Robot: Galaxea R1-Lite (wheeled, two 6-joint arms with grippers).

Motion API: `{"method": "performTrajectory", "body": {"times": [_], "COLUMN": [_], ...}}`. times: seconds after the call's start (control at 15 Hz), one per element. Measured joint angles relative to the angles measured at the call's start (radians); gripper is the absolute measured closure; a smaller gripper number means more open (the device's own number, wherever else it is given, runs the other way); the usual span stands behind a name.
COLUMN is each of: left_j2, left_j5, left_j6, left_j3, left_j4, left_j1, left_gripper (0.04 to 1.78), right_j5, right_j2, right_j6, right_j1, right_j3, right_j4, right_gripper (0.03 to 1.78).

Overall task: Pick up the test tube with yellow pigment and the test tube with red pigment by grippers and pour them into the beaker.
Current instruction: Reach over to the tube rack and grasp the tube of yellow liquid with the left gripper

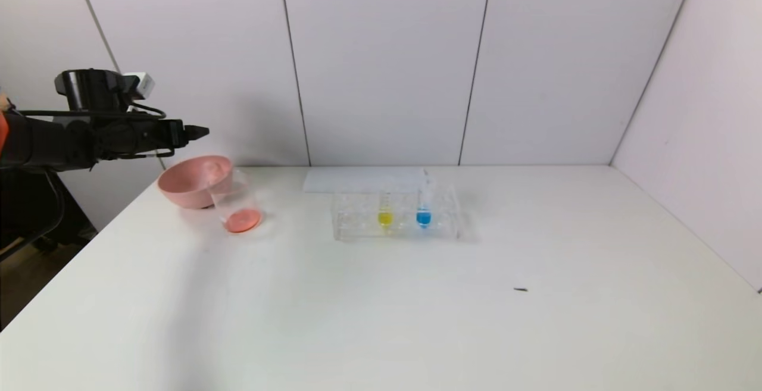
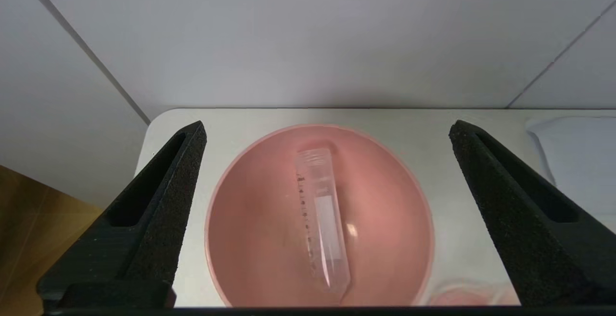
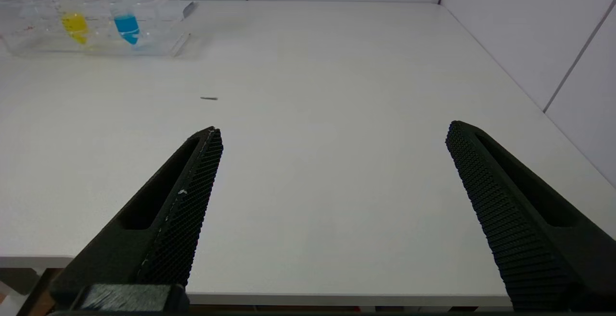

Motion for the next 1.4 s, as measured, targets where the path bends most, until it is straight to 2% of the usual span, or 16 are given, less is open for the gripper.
{"method": "performTrajectory", "body": {"times": [0.8,1.4], "left_j2": [-0.471,-0.745], "left_j5": [-0.009,-0.006], "left_j6": [0.024,0.056], "left_j3": [0.396,0.626], "left_j4": [-0.029,-0.028], "left_j1": [-0.086,-0.283], "left_gripper": [0.06,0.06], "right_j5": [0.000,0.000], "right_j2": [0.000,0.000], "right_j6": [0.000,0.000], "right_j1": [0.000,0.000], "right_j3": [0.000,0.000], "right_j4": [0.000,0.000], "right_gripper": [0.11,0.11]}}
